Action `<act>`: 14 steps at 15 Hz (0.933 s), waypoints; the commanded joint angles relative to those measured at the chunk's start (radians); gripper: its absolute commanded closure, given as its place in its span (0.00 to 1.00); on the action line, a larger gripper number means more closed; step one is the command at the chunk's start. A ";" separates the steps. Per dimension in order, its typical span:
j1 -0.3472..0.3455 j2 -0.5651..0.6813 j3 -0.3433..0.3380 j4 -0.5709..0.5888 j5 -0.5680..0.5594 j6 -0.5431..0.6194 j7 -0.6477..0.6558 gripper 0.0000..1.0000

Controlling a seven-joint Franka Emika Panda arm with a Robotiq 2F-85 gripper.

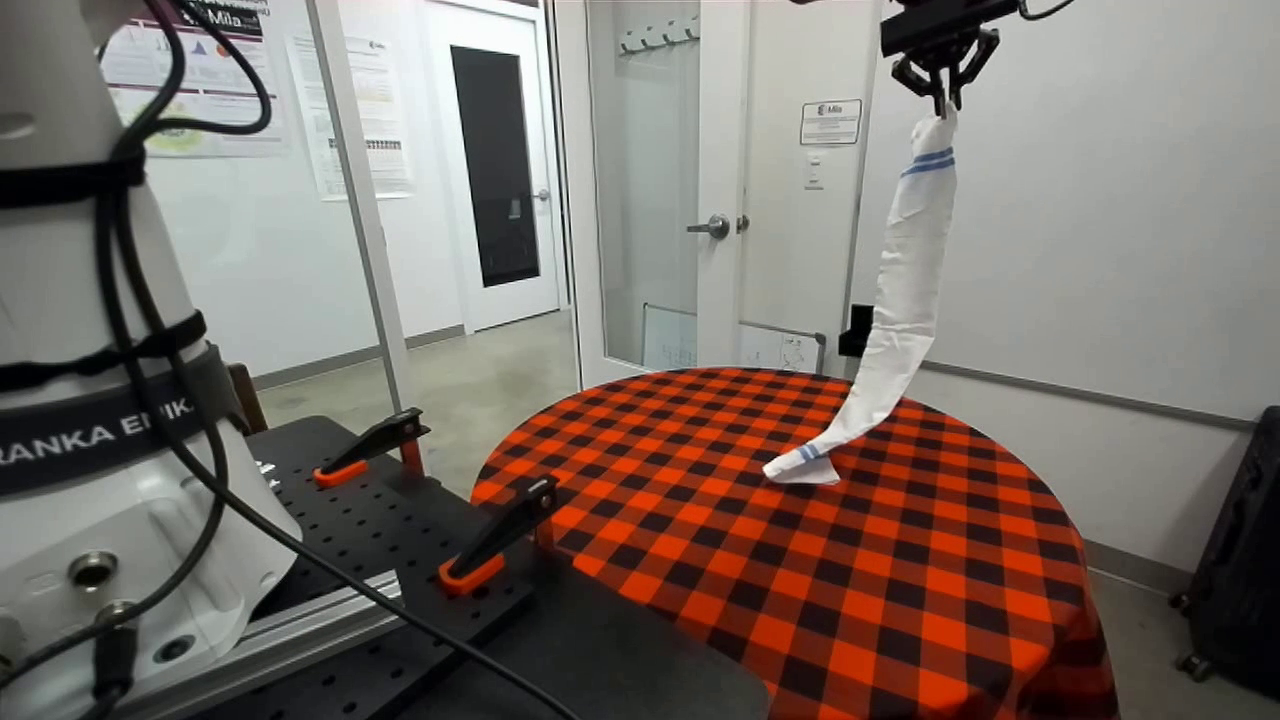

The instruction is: Unfold the towel and lay it out on the table.

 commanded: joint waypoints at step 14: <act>0.160 -0.313 -0.034 -0.449 -0.066 0.052 0.147 0.98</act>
